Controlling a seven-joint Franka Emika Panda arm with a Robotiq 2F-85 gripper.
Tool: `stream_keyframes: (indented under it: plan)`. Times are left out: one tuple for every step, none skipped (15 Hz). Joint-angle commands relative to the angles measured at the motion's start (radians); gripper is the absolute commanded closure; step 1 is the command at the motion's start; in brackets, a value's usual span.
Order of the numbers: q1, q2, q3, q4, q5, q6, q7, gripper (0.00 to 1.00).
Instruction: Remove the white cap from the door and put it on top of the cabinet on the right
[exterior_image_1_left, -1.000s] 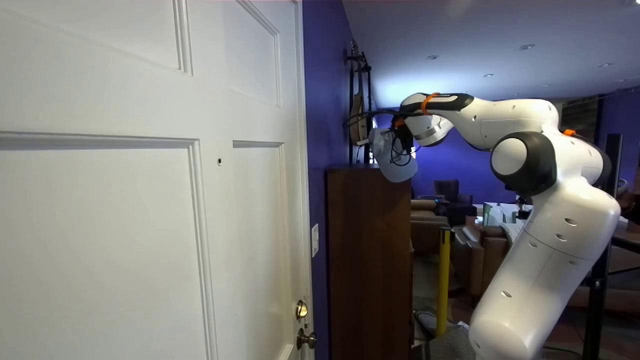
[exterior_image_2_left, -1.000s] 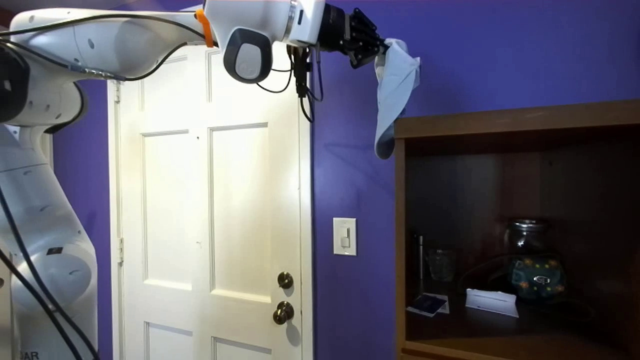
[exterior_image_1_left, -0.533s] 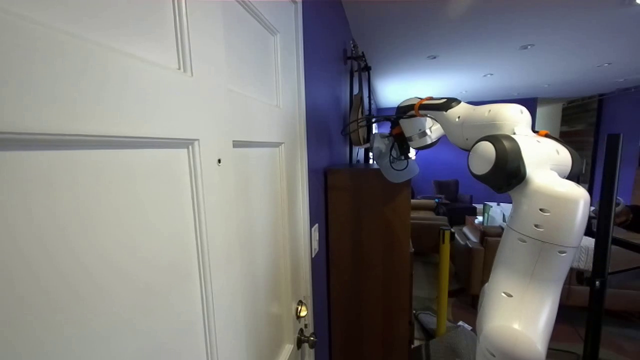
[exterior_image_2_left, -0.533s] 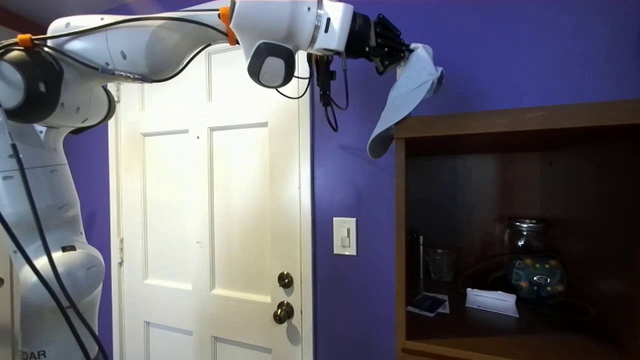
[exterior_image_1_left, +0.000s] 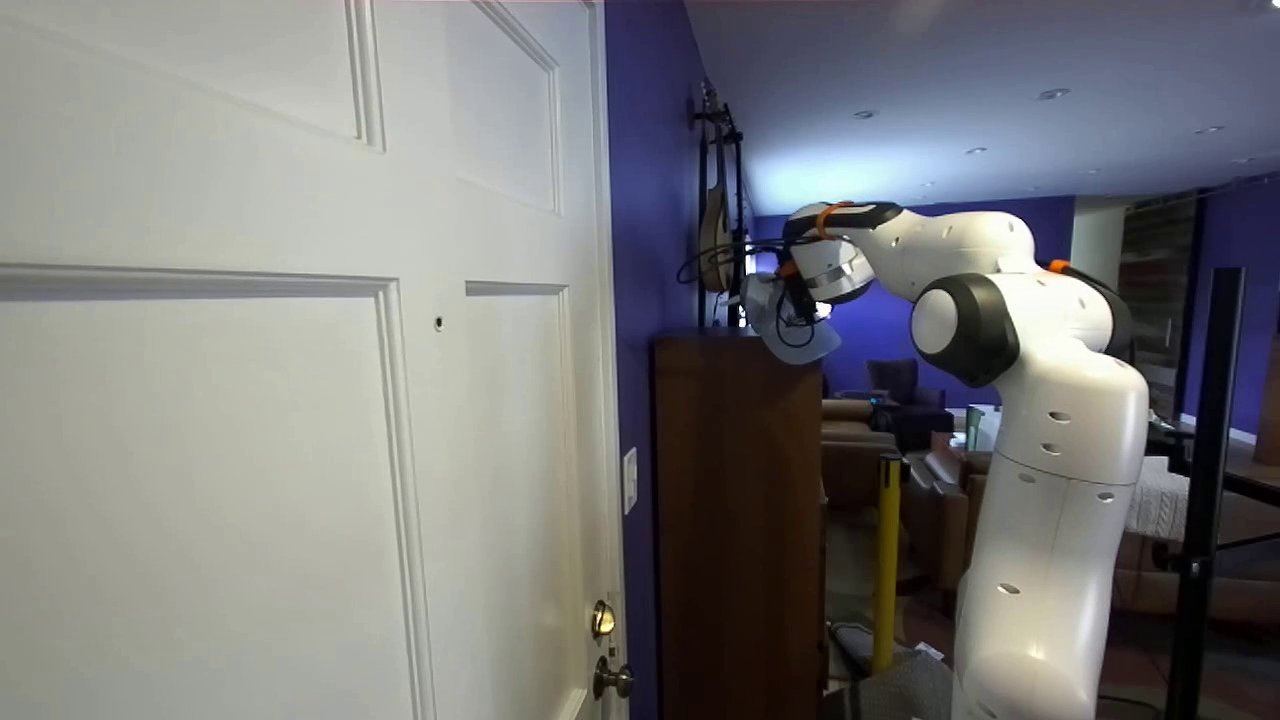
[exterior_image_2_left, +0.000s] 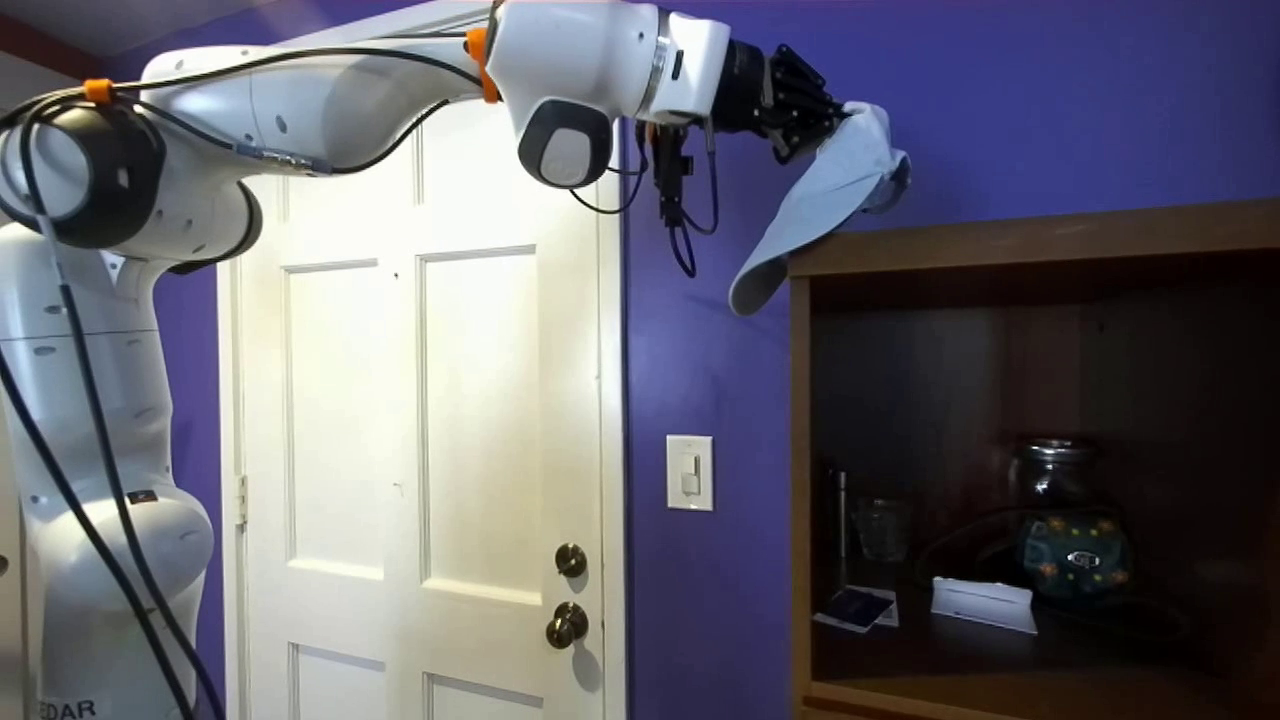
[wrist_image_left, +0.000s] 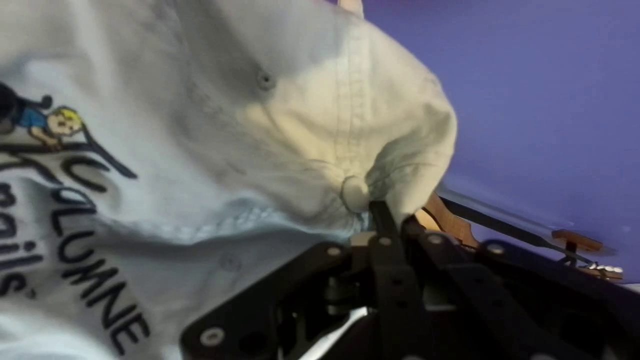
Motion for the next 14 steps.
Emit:
stream_keyframes:
  plan:
    - [0.0, 0.0, 0.0, 0.0, 0.0, 0.0, 0.0, 0.96]
    - [0.0, 0.0, -0.001, 0.0, 0.0, 0.0, 0.0, 0.96]
    - [-0.01, 0.04, -0.01, 0.025, 0.002, 0.008, 0.037, 0.99]
    - [-0.01, 0.065, -0.024, 0.048, 0.017, -0.001, 0.042, 0.99]
    - [-0.009, 0.09, -0.036, 0.071, 0.038, 0.0, 0.047, 0.99]
    - [-0.011, 0.112, -0.048, 0.089, 0.043, -0.02, 0.062, 0.99]
    - [-0.016, 0.131, -0.061, 0.106, 0.039, -0.057, 0.078, 0.99]
    - [-0.017, 0.153, -0.071, 0.124, 0.051, -0.073, 0.084, 0.99]
    - [-0.022, 0.181, -0.084, 0.149, 0.063, -0.101, 0.095, 0.99]
    - [-0.027, 0.203, -0.093, 0.172, 0.086, -0.126, 0.094, 0.99]
    - [-0.037, 0.231, -0.101, 0.199, 0.111, -0.156, 0.098, 0.99]
    - [-0.05, 0.257, -0.105, 0.224, 0.139, -0.182, 0.099, 0.99]
    - [-0.068, 0.284, -0.108, 0.253, 0.17, -0.214, 0.104, 0.99]
    - [-0.089, 0.314, -0.11, 0.281, 0.198, -0.238, 0.114, 0.99]
